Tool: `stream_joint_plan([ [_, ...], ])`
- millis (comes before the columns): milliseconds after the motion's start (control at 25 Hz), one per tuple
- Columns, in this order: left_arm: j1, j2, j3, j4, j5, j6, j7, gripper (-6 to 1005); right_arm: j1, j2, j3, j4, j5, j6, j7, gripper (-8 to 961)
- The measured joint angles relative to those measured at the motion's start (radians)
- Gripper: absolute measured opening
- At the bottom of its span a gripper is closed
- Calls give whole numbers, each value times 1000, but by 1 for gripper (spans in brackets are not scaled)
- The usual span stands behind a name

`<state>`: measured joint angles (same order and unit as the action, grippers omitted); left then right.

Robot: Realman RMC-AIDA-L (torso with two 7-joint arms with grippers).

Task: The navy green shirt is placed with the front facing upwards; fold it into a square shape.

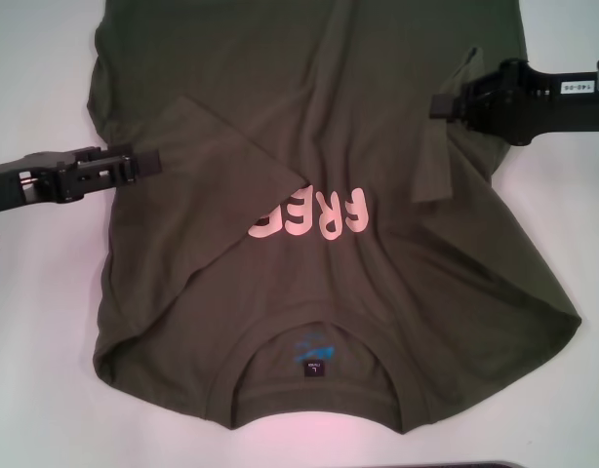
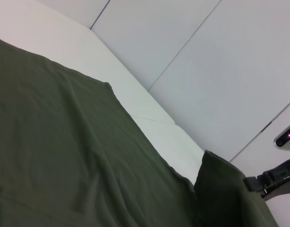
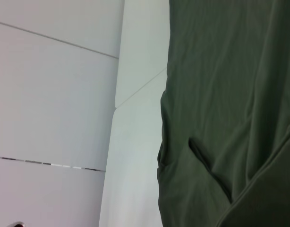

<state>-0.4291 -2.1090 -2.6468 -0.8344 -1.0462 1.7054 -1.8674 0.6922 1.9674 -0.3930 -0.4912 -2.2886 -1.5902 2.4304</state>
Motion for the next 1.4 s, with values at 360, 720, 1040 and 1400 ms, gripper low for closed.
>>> stream_joint_plan([
  [360, 6, 1, -14, 0, 0, 0, -10, 719, 4, 14, -31, 6, 1, 31, 2, 59],
  [720, 9, 2, -15, 0, -9, 1, -12, 719, 6, 16, -40, 19, 8, 47, -21, 197],
  [1040, 9, 5, -15, 0, -14, 8, -15, 719, 2, -3, -41, 3, 26, 34, -55, 349],
  [1400, 5, 6, -15, 0, -14, 9, -24, 719, -28, -55, -25, -10, 27, 1, -88, 669],
])
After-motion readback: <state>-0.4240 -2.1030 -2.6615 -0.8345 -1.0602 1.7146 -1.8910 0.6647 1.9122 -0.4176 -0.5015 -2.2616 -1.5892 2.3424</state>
